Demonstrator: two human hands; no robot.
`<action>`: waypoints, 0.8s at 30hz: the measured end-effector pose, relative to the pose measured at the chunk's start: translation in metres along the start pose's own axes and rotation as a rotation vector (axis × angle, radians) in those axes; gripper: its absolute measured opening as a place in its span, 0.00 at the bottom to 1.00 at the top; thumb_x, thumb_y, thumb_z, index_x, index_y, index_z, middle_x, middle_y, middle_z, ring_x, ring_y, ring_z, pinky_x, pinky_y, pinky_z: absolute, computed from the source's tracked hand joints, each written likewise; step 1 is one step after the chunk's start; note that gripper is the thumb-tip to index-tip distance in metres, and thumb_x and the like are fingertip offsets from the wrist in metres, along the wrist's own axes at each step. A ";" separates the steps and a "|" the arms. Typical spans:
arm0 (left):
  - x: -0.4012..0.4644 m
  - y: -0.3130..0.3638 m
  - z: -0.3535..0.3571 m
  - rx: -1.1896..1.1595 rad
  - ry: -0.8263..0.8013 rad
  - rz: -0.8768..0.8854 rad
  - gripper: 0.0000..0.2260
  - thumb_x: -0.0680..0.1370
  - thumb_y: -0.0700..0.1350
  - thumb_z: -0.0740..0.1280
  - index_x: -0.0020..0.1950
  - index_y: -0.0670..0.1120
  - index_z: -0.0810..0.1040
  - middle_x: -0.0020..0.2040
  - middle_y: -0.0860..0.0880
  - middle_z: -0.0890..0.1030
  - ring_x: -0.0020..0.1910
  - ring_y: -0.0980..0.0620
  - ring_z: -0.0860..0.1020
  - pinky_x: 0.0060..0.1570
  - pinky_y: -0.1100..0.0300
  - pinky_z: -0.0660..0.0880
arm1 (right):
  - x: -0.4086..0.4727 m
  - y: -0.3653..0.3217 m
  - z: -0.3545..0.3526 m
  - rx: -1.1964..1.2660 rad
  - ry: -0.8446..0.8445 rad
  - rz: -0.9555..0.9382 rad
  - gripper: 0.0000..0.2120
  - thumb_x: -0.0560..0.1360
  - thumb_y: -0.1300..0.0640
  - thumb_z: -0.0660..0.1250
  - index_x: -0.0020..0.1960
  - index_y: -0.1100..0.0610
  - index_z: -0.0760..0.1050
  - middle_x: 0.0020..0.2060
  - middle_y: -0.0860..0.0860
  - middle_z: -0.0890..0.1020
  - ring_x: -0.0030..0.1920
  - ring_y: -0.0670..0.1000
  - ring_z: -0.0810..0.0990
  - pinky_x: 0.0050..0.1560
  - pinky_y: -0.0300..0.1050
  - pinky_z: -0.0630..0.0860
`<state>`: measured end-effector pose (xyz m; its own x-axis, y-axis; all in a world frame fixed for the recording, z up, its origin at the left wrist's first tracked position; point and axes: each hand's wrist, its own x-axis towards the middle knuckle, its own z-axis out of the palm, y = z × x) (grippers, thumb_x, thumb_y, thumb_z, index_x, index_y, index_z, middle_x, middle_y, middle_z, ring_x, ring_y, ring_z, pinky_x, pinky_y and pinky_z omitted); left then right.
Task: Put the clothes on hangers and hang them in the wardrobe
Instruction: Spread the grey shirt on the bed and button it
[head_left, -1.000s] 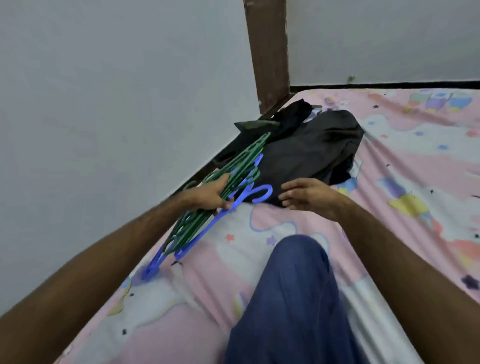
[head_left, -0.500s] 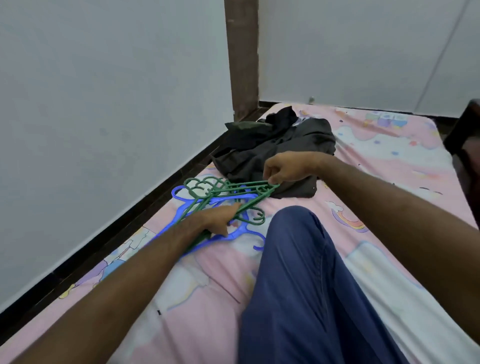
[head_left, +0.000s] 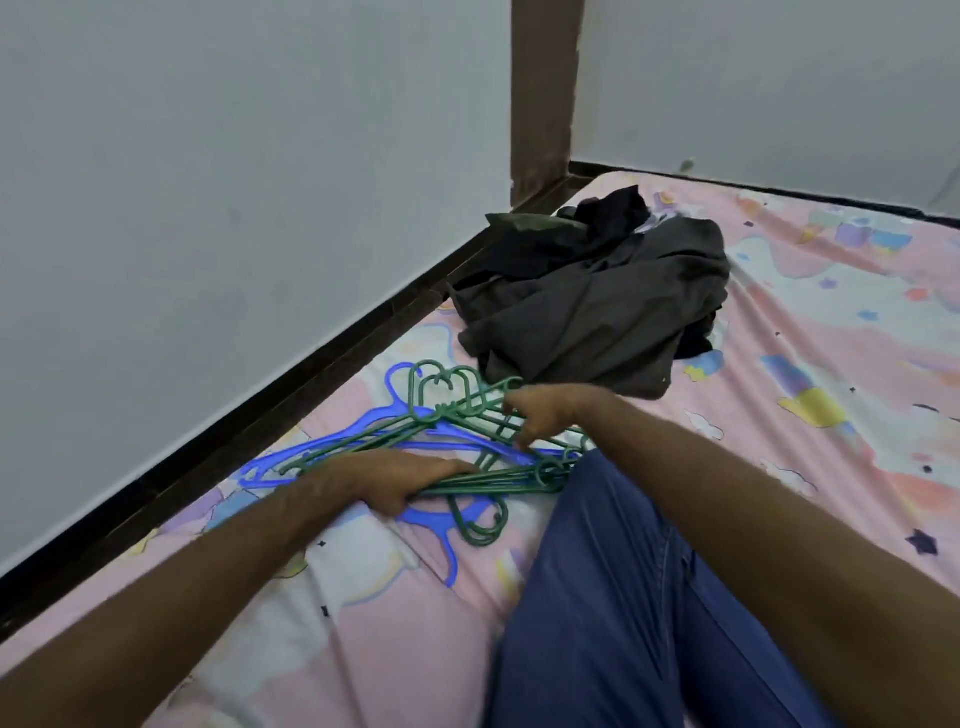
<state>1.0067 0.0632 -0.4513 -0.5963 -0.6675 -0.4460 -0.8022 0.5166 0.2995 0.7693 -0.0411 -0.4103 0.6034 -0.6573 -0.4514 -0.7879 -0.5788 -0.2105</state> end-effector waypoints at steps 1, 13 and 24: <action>0.006 0.002 0.003 -0.022 0.026 0.030 0.43 0.69 0.30 0.65 0.82 0.48 0.55 0.75 0.56 0.64 0.68 0.65 0.63 0.60 0.78 0.60 | 0.006 0.001 0.011 -0.036 -0.020 0.009 0.33 0.75 0.51 0.75 0.74 0.62 0.67 0.70 0.62 0.73 0.68 0.60 0.74 0.63 0.47 0.70; 0.077 0.049 -0.052 -0.181 0.112 -0.108 0.26 0.80 0.58 0.67 0.76 0.55 0.66 0.45 0.56 0.83 0.40 0.63 0.78 0.48 0.63 0.74 | 0.011 0.104 0.017 0.043 0.057 -0.162 0.21 0.74 0.66 0.66 0.67 0.59 0.78 0.61 0.58 0.81 0.60 0.59 0.79 0.59 0.46 0.71; 0.211 0.016 -0.141 -0.084 0.697 -0.231 0.20 0.76 0.45 0.71 0.68 0.46 0.73 0.66 0.46 0.72 0.66 0.46 0.72 0.63 0.44 0.72 | -0.022 0.173 0.006 0.483 0.509 -0.250 0.16 0.78 0.64 0.69 0.66 0.62 0.77 0.61 0.58 0.75 0.64 0.55 0.73 0.66 0.39 0.68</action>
<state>0.8637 -0.1447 -0.4218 -0.2702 -0.9546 0.1254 -0.8926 0.2972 0.3391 0.6189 -0.1234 -0.4422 0.6615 -0.7442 0.0930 -0.5150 -0.5409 -0.6650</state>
